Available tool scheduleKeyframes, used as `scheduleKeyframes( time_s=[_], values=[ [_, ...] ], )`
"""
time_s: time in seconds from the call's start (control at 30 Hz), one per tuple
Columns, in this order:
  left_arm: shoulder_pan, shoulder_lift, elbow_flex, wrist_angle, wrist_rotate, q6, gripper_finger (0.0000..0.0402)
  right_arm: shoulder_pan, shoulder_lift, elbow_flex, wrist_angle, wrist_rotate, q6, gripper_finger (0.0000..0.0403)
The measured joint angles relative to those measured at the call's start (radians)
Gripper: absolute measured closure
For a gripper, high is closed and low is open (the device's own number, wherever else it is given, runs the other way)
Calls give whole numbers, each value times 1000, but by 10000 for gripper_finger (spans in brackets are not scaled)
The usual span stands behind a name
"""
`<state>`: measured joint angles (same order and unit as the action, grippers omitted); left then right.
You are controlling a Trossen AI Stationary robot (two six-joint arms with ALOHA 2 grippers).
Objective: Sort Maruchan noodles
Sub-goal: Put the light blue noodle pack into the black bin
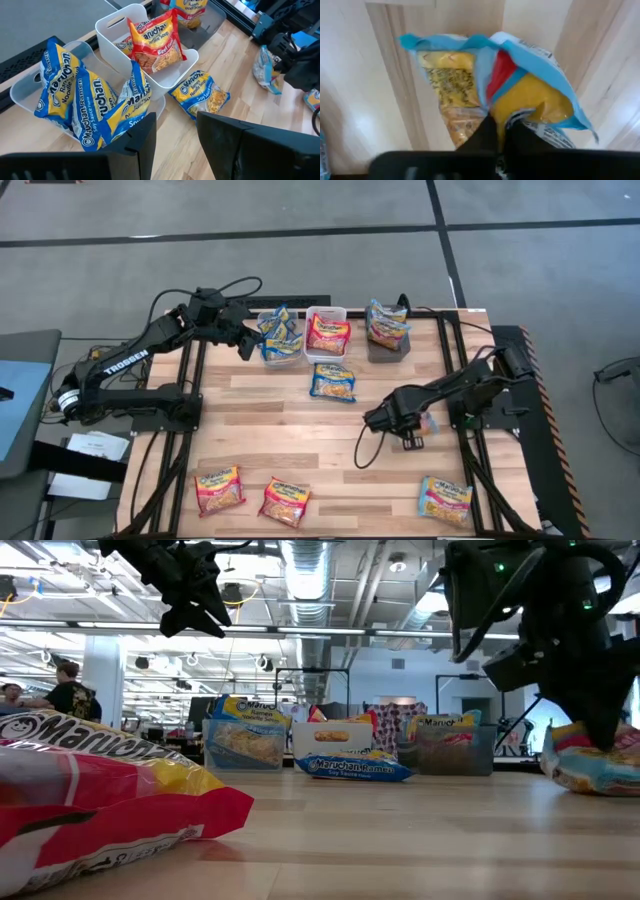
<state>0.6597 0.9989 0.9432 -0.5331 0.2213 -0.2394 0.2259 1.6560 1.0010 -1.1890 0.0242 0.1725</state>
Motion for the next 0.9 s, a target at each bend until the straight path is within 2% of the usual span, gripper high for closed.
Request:
scheduleKeyframes(
  time_s=[0.23,0.37,0.63,0.9],
  values=[
    [0,0,0,0,0,0,275,0,-2,68,-61,9,39,391],
    [0,0,0,0,0,0,275,0,-2,115,-123,84,51,398],
    [0,0,0,0,0,0,275,-28,-3,250,-305,361,142,398],
    [0,0,0,0,0,0,274,-122,-4,336,-315,716,209,398]
  ],
)
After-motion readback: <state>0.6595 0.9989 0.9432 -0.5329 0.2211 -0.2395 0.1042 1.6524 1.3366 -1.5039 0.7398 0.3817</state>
